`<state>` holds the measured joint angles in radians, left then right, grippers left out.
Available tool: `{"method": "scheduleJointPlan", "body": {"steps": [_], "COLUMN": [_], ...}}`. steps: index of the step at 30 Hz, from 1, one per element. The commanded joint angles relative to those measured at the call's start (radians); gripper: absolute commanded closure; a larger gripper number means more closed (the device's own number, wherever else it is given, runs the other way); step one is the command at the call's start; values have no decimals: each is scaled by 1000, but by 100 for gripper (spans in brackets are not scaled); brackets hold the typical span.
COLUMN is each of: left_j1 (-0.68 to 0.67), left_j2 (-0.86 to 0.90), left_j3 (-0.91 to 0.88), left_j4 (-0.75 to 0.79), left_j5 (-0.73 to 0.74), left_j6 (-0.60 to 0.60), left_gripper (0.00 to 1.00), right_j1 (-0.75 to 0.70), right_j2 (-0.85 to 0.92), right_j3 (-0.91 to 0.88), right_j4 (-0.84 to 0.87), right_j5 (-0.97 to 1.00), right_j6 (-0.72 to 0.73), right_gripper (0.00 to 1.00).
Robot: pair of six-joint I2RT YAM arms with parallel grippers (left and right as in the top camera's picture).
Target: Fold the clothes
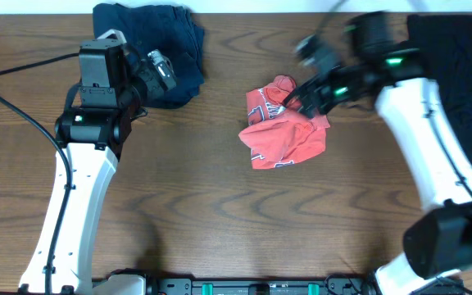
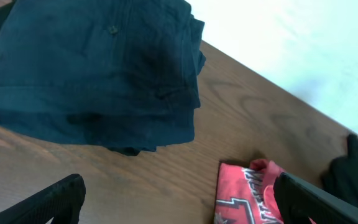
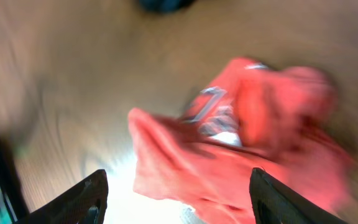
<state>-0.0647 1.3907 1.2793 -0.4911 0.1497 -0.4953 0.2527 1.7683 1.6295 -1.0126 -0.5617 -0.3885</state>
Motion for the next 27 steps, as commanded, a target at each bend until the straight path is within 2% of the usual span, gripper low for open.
{"method": "scheduleJointPlan", "body": {"steps": [1, 5, 11, 14, 19, 25, 27], "left_j1": [3, 3, 3, 3, 3, 3, 3], "left_j2": [1, 6, 29, 39, 47, 49, 49], "left_j3": [1, 1, 1, 1, 1, 1, 1], "left_j4": [-3, -2, -10, -19, -27, -27, -27], "left_j5": [-6, -10, -9, -10, -9, -9, -9], "left_j6": [80, 95, 95, 95, 95, 95, 95], "left_gripper": [2, 2, 2, 2, 2, 2, 2], "right_j1": [98, 198, 271, 271, 271, 269, 269], "right_j2": [40, 93, 196, 226, 231, 227, 221], "right_j3": [-4, -4, -4, -4, -3, 0, 2], "right_j4": [-32, -35, 8, 34, 74, 86, 85], "right_j5": [95, 262, 451, 459, 462, 461, 461], "right_j6": [-251, -297, -305, -304, -277, -233, -232], "right_gripper": [29, 32, 46, 51, 65, 74, 80]}}
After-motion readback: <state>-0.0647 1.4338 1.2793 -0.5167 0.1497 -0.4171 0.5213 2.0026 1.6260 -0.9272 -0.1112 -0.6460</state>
